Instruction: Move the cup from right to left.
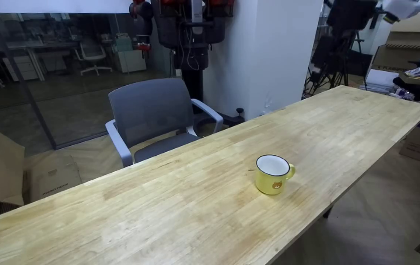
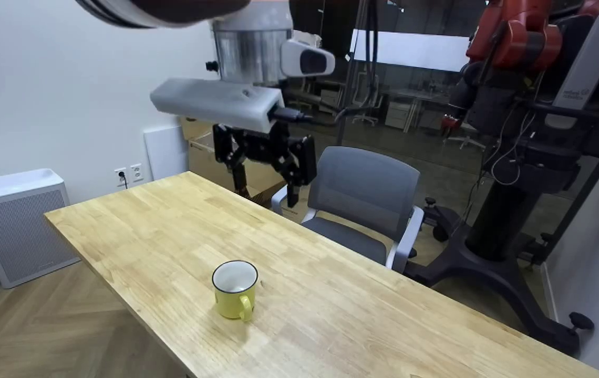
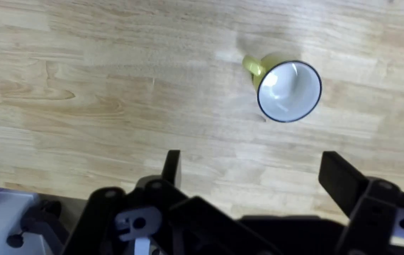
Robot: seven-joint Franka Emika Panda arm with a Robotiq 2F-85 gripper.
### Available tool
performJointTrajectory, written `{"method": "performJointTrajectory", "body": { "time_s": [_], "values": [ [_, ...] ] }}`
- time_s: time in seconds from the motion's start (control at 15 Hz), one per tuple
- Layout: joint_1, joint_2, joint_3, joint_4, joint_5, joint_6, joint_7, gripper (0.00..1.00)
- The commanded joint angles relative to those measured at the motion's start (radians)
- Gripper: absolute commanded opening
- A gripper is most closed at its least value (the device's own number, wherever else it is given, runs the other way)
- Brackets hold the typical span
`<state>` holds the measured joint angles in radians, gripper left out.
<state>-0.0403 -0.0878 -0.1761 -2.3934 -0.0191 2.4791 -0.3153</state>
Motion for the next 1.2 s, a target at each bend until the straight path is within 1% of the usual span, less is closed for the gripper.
{"method": "performJointTrajectory", "body": {
  "time_s": [0.0,0.07,0.13,0.27,0.4,0.47,0.6,0.67,0.87,1.13],
  "values": [
    [-0.017,0.152,0.046,0.098,-0.157,-0.057,0.028,1.00],
    [-0.015,0.171,0.051,0.104,-0.185,-0.054,0.014,1.00],
    [-0.023,0.115,0.051,0.049,-0.129,-0.027,0.005,1.00],
    [-0.022,0.162,0.060,0.070,-0.161,-0.027,0.005,1.00],
    [-0.023,0.174,0.061,0.081,-0.165,-0.027,0.004,1.00],
    [-0.025,0.175,0.061,0.077,-0.167,-0.006,0.003,1.00],
    [-0.031,0.230,0.080,0.106,-0.092,0.016,-0.083,1.00],
    [-0.032,0.262,0.091,0.124,-0.074,0.027,-0.128,1.00],
    [-0.040,0.356,0.119,0.172,-0.078,0.055,-0.201,1.00],
    [-0.057,0.486,0.145,0.257,-0.120,0.024,-0.245,1.00]
  ]
}}
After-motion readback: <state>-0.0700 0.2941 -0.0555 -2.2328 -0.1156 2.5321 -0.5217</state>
